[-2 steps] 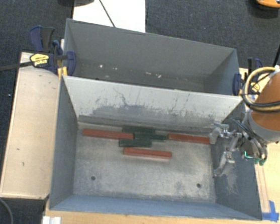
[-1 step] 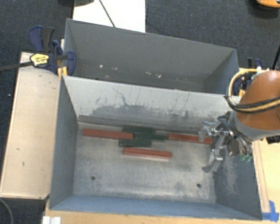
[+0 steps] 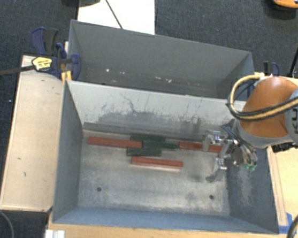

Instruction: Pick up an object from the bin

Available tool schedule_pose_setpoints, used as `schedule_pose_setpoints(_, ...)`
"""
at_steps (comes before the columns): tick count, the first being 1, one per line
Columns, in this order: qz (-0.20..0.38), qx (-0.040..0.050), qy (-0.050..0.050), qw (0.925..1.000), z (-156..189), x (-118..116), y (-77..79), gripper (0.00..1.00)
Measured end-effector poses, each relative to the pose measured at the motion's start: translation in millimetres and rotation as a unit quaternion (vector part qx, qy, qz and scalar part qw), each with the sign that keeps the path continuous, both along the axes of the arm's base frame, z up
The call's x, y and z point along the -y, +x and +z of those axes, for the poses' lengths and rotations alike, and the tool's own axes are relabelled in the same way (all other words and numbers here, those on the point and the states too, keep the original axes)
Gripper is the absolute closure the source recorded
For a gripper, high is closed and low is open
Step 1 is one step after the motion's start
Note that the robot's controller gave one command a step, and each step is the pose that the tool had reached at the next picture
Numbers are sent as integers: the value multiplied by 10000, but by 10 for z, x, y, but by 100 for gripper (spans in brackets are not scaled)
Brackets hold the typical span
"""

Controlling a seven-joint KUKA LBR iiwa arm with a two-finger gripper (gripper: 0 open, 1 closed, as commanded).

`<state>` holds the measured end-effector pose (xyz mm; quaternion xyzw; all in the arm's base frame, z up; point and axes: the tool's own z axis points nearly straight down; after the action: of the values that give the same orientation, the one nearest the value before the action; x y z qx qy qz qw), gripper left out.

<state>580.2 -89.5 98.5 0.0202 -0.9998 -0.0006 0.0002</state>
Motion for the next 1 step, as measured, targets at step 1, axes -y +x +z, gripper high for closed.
schedule_pose_setpoints(1,756,12,-10,9971,-84,-355,62,0)
